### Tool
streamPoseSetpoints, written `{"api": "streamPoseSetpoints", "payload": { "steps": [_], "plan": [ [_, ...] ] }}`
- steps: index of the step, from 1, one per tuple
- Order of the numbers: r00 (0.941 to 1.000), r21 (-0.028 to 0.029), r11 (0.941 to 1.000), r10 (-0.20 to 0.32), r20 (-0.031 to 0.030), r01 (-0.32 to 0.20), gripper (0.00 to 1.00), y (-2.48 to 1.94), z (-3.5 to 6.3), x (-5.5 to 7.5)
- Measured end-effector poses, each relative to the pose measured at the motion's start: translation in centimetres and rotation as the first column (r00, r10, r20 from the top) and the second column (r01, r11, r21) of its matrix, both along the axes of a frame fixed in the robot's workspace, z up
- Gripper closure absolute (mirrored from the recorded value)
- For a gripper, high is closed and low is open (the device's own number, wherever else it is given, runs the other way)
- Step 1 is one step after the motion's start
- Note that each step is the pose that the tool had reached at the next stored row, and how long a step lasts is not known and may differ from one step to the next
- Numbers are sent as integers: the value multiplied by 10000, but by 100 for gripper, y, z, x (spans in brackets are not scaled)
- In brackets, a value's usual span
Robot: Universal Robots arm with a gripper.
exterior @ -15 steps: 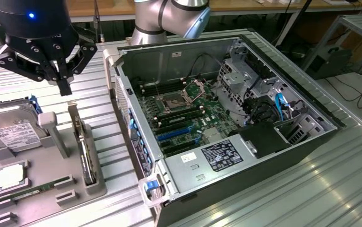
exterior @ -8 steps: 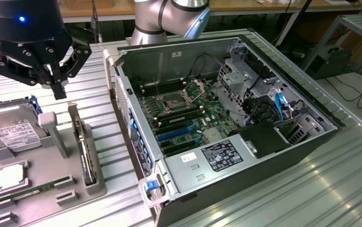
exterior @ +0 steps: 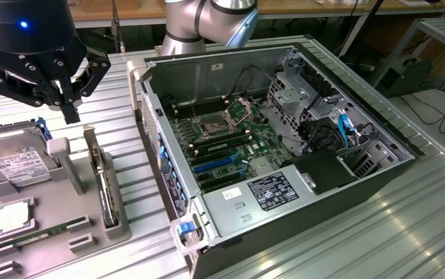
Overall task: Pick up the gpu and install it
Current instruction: 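Pick up the gpu and move the gpu toward the slot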
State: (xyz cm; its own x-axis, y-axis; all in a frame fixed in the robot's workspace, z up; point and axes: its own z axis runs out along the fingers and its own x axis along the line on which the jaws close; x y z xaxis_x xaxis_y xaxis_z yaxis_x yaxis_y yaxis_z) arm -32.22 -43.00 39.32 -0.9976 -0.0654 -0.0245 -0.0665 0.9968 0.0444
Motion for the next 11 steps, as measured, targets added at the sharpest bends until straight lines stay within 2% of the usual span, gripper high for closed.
{"api": "streamPoseSetpoints", "payload": {
  "steps": [9,11],
  "plan": [
    [10000,0,10000,18,0,-18,89,0,0,-1],
    [10000,0,10000,21,0,-21,76,0,0,-1]
  ]
}}
